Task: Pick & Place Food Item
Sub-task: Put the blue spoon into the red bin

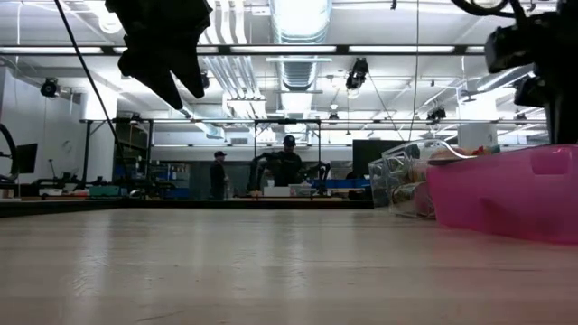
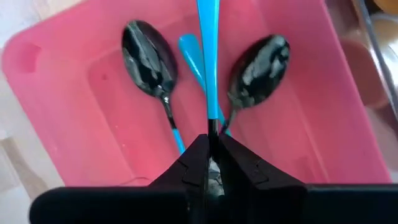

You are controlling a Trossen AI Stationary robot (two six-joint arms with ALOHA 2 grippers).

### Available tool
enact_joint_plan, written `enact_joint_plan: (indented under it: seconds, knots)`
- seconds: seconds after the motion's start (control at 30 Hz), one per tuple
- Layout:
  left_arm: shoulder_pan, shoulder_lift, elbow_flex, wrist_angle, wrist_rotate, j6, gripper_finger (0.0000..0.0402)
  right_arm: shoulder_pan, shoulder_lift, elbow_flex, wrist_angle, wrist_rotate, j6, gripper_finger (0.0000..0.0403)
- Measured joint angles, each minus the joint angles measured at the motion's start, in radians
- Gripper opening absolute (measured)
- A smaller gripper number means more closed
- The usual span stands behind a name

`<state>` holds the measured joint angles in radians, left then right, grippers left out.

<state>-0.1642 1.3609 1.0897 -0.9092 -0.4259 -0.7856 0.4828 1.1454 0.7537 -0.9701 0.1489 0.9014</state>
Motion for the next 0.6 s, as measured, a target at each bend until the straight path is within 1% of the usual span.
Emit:
enact_joint_plan:
  seconds: [0.2, 0.4, 0.5, 0.6]
  knots:
    - [0.0, 0.0, 0.0, 0.0, 0.0, 0.0, 0.0349, 0.039, -0.072, -0.064, -0.035, 0.007, 0.077, 0.0028]
    - [0.0, 0.0, 0.0, 0.0, 0.0, 0.0, 0.0349, 0.048, -0.082, -0.136, -0.028, 0.004, 0.141, 0.0028]
    - [0.0, 0.0, 0.0, 0.0, 0.0, 0.0, 0.0349, 0.048, -0.066, -0.167, 0.012, 0.004, 0.146, 0.0028]
    - [0.0, 0.0, 0.0, 0.0, 0.0, 0.0, 0.0349, 0.048, -0.048, -0.193, 0.098, 0.003, 0.136, 0.0028]
